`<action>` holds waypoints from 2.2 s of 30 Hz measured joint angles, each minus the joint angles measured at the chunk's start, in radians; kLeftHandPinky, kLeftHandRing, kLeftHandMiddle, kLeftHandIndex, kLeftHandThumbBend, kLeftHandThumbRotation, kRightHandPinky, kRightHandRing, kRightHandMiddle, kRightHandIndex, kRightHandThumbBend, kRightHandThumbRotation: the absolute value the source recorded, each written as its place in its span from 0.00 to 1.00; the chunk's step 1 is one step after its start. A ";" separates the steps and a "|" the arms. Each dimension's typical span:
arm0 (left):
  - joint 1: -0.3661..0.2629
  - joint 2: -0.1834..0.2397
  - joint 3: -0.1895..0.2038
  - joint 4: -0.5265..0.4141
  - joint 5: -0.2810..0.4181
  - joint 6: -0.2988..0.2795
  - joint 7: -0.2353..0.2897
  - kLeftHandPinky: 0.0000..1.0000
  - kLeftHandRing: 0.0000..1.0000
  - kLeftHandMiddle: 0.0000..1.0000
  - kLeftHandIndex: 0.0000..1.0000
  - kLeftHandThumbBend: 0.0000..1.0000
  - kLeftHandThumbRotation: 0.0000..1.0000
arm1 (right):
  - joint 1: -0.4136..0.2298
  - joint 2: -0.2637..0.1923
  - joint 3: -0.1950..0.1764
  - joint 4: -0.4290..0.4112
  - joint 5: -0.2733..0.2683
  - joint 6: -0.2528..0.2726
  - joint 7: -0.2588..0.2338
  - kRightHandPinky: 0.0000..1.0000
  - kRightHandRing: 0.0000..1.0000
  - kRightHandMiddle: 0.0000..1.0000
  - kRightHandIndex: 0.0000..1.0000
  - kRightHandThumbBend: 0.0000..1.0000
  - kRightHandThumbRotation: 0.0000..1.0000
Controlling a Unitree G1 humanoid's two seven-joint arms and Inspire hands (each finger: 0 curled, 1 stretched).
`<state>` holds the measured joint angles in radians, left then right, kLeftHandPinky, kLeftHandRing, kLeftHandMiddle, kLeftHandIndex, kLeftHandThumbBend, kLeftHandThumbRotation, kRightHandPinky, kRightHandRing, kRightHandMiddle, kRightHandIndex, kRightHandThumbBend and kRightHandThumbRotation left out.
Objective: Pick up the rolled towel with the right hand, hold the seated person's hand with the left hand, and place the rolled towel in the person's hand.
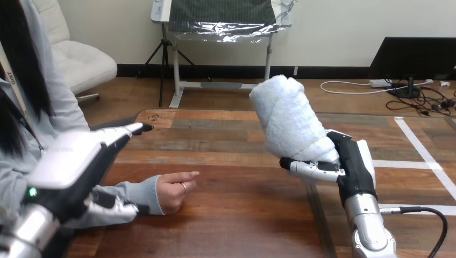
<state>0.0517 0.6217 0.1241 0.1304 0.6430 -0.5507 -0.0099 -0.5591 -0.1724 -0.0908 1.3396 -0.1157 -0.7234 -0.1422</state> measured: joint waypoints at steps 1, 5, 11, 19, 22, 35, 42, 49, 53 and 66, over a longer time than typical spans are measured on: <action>-0.010 0.006 -0.003 0.011 -0.001 -0.003 -0.002 0.76 0.81 0.82 0.84 1.00 0.20 | 0.002 0.000 0.000 -0.003 0.001 -0.005 0.001 0.32 0.37 0.46 0.47 0.79 0.00; -0.049 0.033 -0.018 0.060 -0.003 -0.012 -0.009 0.75 0.81 0.81 0.84 1.00 0.21 | 0.006 0.001 -0.001 -0.010 0.004 -0.024 0.008 0.32 0.37 0.46 0.47 0.79 0.00; -0.106 0.067 -0.054 0.142 0.005 -0.024 -0.010 0.73 0.79 0.80 0.83 1.00 0.22 | 0.011 0.002 -0.004 -0.027 0.026 -0.042 0.030 0.31 0.37 0.47 0.46 0.79 0.00; -0.175 0.088 -0.110 0.261 0.033 -0.037 -0.001 0.70 0.78 0.79 0.82 1.00 0.23 | 0.021 0.005 -0.014 -0.053 0.056 -0.071 0.061 0.31 0.38 0.47 0.46 0.78 0.00; -0.201 0.089 -0.132 0.313 0.035 -0.041 0.001 0.69 0.77 0.78 0.81 1.00 0.22 | 0.025 0.007 -0.020 -0.064 0.067 -0.083 0.072 0.31 0.38 0.47 0.46 0.78 0.00; -0.296 0.089 -0.230 0.511 0.041 -0.043 -0.003 0.68 0.73 0.77 0.81 1.00 0.24 | 0.041 0.019 -0.048 -0.097 0.131 -0.126 0.152 0.31 0.37 0.47 0.46 0.77 0.00; -0.340 0.089 -0.278 0.600 0.045 -0.043 -0.006 0.68 0.73 0.77 0.80 1.00 0.24 | 0.057 0.022 -0.057 -0.122 0.159 -0.146 0.196 0.31 0.37 0.47 0.45 0.76 0.00; -0.387 0.087 -0.323 0.696 0.060 -0.061 0.009 0.67 0.71 0.76 0.79 1.00 0.26 | 0.075 0.029 -0.071 -0.152 0.193 -0.160 0.246 0.31 0.37 0.47 0.45 0.75 0.00; -0.412 0.086 -0.343 0.745 0.069 -0.069 0.030 0.66 0.70 0.75 0.78 1.00 0.26 | 0.087 0.035 -0.078 -0.173 0.218 -0.162 0.276 0.31 0.37 0.47 0.45 0.75 0.00; -0.490 0.083 -0.406 0.864 0.086 -0.086 0.085 0.66 0.71 0.76 0.79 1.00 0.31 | 0.125 0.056 -0.085 -0.247 0.246 -0.163 0.319 0.30 0.37 0.47 0.45 0.74 0.00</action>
<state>-0.4385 0.7046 -0.2821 0.9940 0.7289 -0.6367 0.0753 -0.4336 -0.1164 -0.1762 1.0921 0.1306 -0.8861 0.1763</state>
